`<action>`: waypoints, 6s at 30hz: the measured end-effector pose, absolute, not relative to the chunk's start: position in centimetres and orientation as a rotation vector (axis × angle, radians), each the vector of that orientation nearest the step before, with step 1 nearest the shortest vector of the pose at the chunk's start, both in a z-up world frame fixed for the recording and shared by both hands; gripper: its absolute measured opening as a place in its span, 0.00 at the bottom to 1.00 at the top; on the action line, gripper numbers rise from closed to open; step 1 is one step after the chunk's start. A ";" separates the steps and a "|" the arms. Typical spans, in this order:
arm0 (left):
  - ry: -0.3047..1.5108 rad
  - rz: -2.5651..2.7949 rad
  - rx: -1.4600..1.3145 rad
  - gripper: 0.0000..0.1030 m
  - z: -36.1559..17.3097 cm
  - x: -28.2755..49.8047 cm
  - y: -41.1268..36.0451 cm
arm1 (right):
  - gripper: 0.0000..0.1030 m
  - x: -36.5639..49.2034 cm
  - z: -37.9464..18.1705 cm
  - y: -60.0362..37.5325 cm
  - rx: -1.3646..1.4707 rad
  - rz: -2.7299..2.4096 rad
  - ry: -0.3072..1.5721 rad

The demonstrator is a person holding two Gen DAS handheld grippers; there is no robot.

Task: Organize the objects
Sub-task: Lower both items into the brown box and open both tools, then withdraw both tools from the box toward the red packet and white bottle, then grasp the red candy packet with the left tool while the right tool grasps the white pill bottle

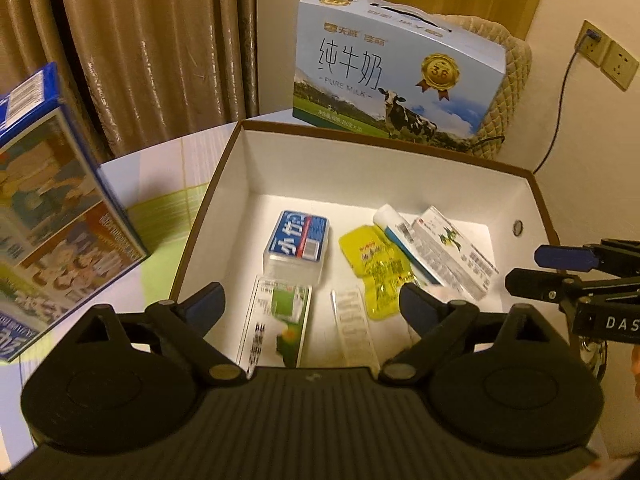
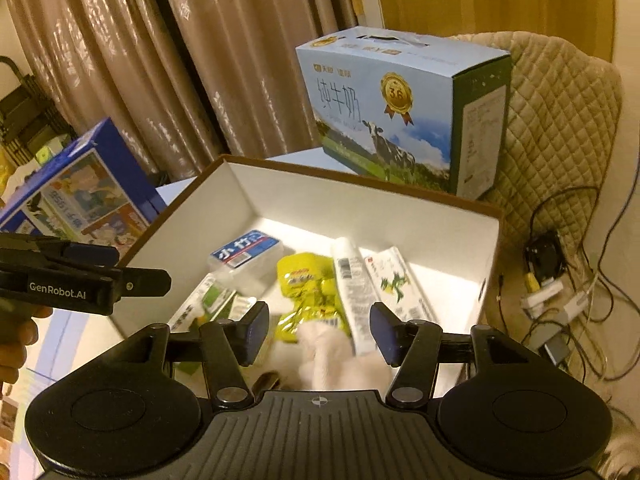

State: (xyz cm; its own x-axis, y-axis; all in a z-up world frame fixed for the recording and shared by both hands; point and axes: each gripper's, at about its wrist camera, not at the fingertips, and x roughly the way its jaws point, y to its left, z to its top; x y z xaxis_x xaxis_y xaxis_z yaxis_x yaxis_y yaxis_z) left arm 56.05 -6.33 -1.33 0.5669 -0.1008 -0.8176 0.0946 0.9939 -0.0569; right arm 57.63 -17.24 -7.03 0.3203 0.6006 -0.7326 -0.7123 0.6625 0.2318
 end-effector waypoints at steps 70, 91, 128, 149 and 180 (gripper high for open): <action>1.099 -0.126 -0.012 0.90 -4.6 31.3 -2.0 | 0.52 33.7 -10.0 -24.1 0.026 0.733 1.165; 1.117 -0.081 -0.045 0.90 -6.4 31.8 -2.7 | 0.92 35.4 -10.7 -26.7 0.164 0.742 1.074; 1.140 -0.167 0.043 0.66 -13.8 37.9 -8.4 | 0.81 40.2 -14.5 -28.6 0.033 0.631 1.162; 1.132 -0.088 0.007 0.27 -14.1 38.6 -5.1 | 0.79 40.6 -14.9 -23.3 -0.058 0.733 1.151; 1.128 0.016 -0.043 0.28 -13.6 38.6 -0.5 | 0.24 40.7 -19.4 -13.5 -0.282 0.870 1.079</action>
